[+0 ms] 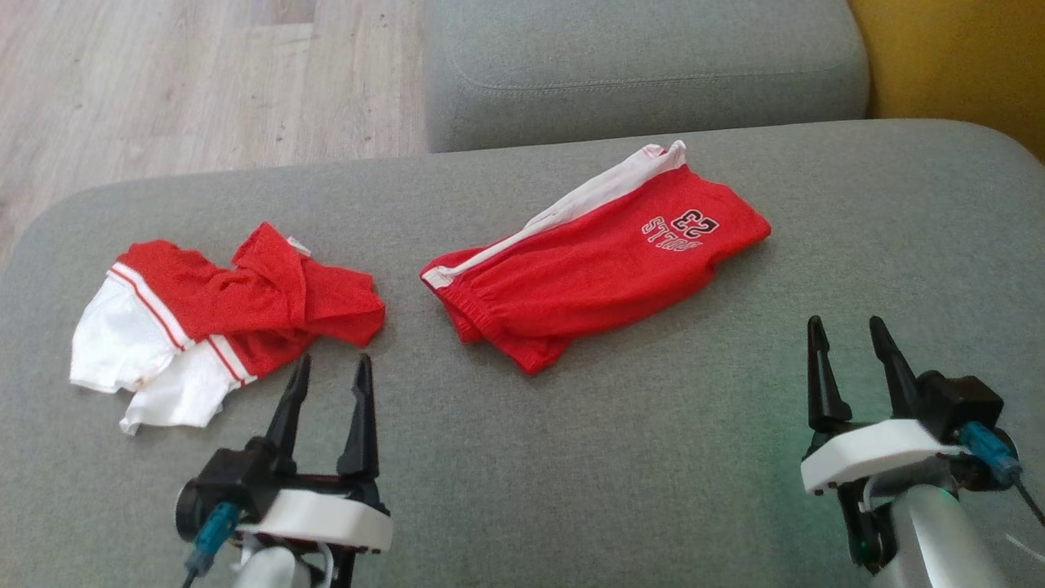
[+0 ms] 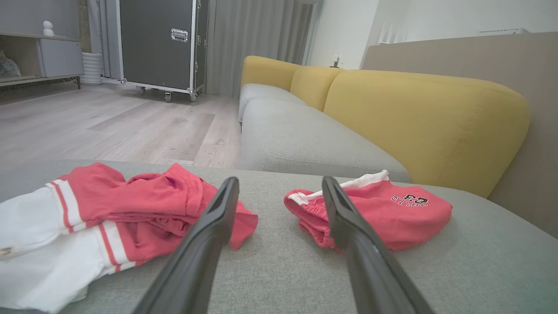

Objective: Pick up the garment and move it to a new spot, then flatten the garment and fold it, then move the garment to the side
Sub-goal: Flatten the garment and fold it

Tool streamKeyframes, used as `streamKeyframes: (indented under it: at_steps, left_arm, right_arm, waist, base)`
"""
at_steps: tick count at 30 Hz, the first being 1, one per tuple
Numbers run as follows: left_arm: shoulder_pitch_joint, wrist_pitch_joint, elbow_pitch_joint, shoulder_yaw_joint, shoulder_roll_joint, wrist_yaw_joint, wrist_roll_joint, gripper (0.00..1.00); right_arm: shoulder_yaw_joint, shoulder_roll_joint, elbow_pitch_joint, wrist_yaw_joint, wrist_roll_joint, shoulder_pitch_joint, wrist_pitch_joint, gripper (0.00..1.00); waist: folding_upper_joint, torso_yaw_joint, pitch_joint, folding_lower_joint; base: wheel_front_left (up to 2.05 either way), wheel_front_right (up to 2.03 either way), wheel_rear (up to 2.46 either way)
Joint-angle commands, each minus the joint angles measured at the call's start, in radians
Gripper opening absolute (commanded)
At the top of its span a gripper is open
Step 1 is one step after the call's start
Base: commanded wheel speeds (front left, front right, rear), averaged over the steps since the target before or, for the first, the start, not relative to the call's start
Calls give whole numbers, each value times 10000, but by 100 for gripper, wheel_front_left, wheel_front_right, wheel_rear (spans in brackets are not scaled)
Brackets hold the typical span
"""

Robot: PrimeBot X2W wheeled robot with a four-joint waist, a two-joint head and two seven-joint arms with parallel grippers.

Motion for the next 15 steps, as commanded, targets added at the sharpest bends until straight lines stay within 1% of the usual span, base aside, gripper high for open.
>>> streamKeyframes:
  at_steps: [1, 4, 8, 10, 12, 15]
  left_arm:
    - [-241, -79, -303, 435, -18, -89, 200, 100]
    - [-354, -80, -307, 503, -132, -240, 371, 100]
    - [-705, -80, -377, 512, -240, -416, 529, 100]
    - [-907, -80, -406, 528, -290, -485, 448, 100]
    - [-1160, -80, -438, 480, -326, -546, 398, 100]
    - [-1506, -80, -428, 352, -354, -614, 442, 100]
  right_arm:
    - [307, 37, -367, 31, 2, -267, -108, 100]
    - [257, 40, -377, 31, -54, -438, -108, 100]
    - [-26, 41, -248, 31, -400, -1144, 67, 100]
    - [-150, -101, -11, 31, -574, -1649, 418, 100]
    - [-358, -224, 271, 31, -425, -2238, 767, 100]
    - [-678, -609, 893, 31, -426, -3128, 1277, 100]
  waist:
    - [-1, 63, 38, 0]
    - [-1, 217, 214, 0]
    - [-1, 539, 720, 0]
    - [-1, 738, 1020, 0]
    - [-1, 966, 1352, 0]
    - [-1, 1325, 1791, 0]
  base:
    - [0, 0, 0]
    - [0, 0, 0]
    - [0, 0, 0]
    - [0, 0, 0]
    - [0, 0, 0]
    - [0, 0, 0]
